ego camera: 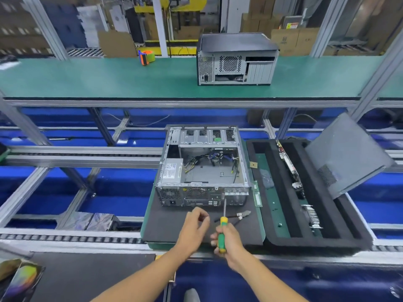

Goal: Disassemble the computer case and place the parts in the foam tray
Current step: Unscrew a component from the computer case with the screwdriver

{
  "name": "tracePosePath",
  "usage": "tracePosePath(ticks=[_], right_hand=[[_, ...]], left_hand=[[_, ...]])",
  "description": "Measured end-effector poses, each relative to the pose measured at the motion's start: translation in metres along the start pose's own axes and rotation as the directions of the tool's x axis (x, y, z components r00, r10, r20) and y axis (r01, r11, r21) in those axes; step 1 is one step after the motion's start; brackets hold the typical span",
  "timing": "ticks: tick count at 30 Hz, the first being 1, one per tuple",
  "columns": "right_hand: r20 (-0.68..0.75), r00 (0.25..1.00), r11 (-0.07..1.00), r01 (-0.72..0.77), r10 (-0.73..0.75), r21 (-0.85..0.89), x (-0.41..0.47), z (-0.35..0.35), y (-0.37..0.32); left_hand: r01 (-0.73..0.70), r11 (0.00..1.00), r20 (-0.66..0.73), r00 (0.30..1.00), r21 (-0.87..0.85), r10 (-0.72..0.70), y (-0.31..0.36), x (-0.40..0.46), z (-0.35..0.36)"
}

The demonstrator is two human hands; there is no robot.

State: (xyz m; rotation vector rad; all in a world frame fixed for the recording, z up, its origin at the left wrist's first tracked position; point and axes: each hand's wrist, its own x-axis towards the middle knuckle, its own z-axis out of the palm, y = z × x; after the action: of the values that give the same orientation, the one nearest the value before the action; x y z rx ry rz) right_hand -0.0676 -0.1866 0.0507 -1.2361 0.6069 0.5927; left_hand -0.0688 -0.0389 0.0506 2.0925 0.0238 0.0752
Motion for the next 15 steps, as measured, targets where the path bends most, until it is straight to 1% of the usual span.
tracePosePath(ticks=[1, 3, 5, 6, 10, 15], right_hand=[[0.031, 0.999, 1.000, 0.010, -0.009, -0.014, -0.004, -0.001, 0.000], [0.070, 0.997, 0.999, 0.025, -0.022, -0.037, -0.012, -0.001, -0.001], [0.106, 0.994, 0.997, 0.039, -0.033, -0.060, -0.019, 0.001, -0.002], [0.124, 0.992, 0.997, 0.047, -0.038, -0.066, -0.022, 0.002, -0.002], [0.197, 0.979, 0.993, 0.068, -0.048, -0.097, -0.030, 0.008, -0.011], [0.199, 0.980, 0.985, 0.063, -0.030, -0.162, -0.032, 0.017, -0.024]], left_hand=[[0.104, 0.989, 0.021, 0.995, -0.102, -0.103, 0.005, 0.003, 0.000], [0.275, 0.929, 0.078, 0.961, -0.248, -0.264, 0.015, 0.007, 0.000], [0.398, 0.844, 0.154, 0.917, -0.359, -0.367, 0.026, 0.008, 0.000], [0.428, 0.807, 0.184, 0.904, -0.407, -0.386, 0.031, 0.009, -0.001], [0.436, 0.723, 0.226, 0.899, -0.536, -0.375, 0.045, 0.016, -0.005], [0.442, 0.713, 0.181, 0.892, -0.545, -0.414, 0.049, 0.026, -0.012]])
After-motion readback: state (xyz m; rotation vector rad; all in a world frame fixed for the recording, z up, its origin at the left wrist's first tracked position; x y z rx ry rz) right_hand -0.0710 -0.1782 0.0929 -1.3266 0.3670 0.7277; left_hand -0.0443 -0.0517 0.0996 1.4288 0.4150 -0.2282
